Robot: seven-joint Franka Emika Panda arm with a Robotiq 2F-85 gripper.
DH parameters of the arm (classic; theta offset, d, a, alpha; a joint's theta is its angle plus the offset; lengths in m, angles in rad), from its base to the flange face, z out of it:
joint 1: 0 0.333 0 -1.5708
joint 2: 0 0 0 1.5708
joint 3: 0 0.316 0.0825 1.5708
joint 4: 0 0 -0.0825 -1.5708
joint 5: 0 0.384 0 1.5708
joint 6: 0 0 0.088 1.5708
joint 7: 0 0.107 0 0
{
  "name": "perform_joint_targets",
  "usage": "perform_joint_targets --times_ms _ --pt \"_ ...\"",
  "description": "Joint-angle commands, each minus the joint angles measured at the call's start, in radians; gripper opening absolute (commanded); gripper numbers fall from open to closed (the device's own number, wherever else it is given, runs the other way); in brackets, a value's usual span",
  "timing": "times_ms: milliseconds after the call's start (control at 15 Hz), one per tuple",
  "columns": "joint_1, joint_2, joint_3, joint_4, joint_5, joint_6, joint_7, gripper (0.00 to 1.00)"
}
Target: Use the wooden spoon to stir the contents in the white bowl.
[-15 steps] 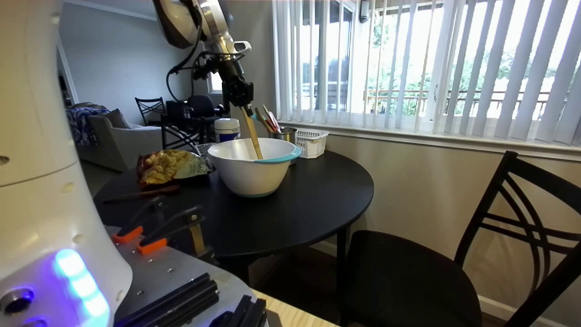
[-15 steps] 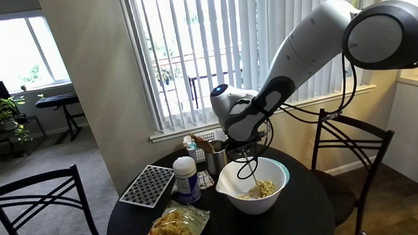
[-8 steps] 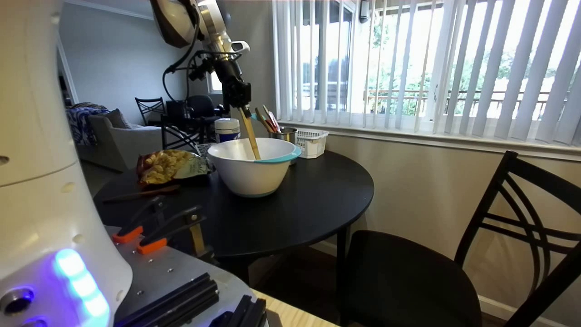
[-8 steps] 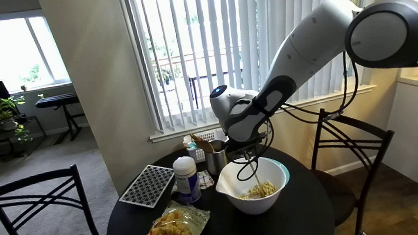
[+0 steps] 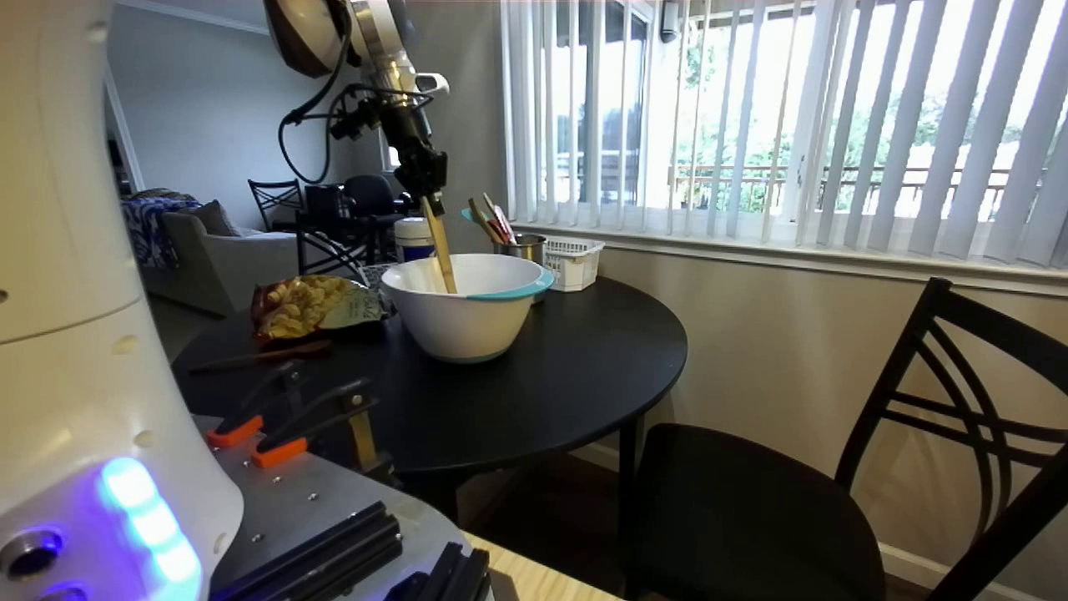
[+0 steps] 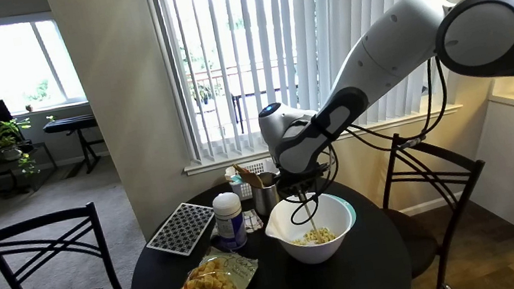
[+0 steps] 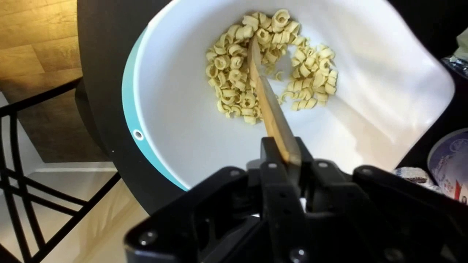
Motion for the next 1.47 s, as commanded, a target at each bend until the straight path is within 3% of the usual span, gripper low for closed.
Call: perform_joint_targets --times_ms 0,467,867,1400 --pt "-0.038 0.009 0.051 -0.012 0.123 0.017 -0.067 0.03" --pt "-0.019 0.082 0.078 0.112 0.199 -0.013 -0.091 0.03" --pt "0.017 0.131 0.045 0.2 0.132 -0.055 -0.053 0.03" --pt "0.009 0.123 -0.002 0.19 0.136 -0.049 0.015 0.03"
